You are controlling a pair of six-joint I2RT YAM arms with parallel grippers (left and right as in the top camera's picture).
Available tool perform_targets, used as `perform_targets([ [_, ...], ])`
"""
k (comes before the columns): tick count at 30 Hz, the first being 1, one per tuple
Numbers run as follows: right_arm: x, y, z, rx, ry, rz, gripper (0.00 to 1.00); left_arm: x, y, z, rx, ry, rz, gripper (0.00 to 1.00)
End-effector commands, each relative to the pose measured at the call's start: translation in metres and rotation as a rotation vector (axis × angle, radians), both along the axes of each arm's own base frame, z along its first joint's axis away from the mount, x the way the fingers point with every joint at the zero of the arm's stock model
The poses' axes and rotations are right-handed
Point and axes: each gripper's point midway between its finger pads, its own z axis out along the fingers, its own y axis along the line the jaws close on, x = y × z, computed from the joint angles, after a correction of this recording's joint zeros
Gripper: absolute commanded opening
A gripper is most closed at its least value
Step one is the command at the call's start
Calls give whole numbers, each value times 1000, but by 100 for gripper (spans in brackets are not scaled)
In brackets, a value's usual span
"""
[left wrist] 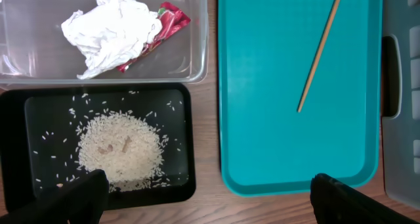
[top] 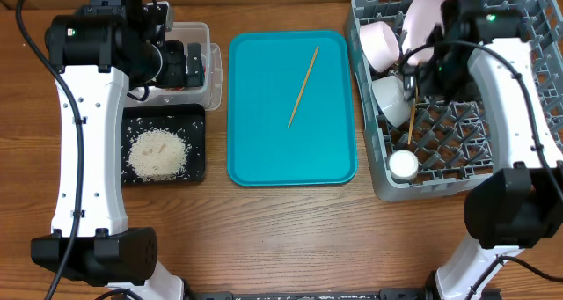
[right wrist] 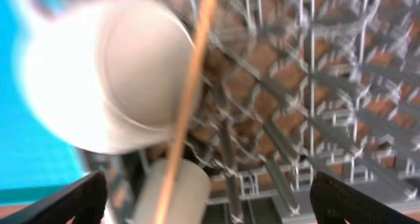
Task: Sort waste into correct bins and load items into the dishwasher
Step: 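Carry the chopstick to the rack and insert it upright, then reach the right gripper to the second chopstick and grasp it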
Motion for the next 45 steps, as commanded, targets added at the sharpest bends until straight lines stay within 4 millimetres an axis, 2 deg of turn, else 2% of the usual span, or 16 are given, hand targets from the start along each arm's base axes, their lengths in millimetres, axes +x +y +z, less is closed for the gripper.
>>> perform_targets([
  [1,20,28,48,151,-148,34,100,-1,2,14,1,-42,15,100],
  [4,29,47,72,263,-217,67,100,-1,2,14,1,-42,15,100],
  [7,36,67,83,380,-261,103,100,-1,2,14,1,-42,14,100],
  [12,36,99,95,560,-274,171,100,-1,2,14,1,-42,15,100],
  [13,36,100,94,555,-273,175,97,-1,2,14,1,-42,15,100],
  [14,36,102,93,553,-270,178,88,-1,2,14,1,-42,15,100],
  [16,32,112,90,572,-251,192,78,-1,2,14,1,-42,15,100],
  [18,27,127,85,597,-227,221,75,-1,2,14,1,-42,15,100],
  [21,27,158,69,594,-210,248,75,-1,2,14,1,-42,15,100],
  [27,58,212,19,446,-319,82,73,-1,2,14,1,-42,15,100],
  [29,63,226,2,398,-369,9,69,-1,2,14,1,-42,15,100],
  [34,67,237,-43,252,-448,-161,59,-1,2,14,1,-42,15,100],
  [40,66,253,-100,247,-362,-212,57,-1,2,14,1,-42,15,100],
  [45,68,256,-133,245,-313,-211,54,-1,2,14,1,-42,15,100],
])
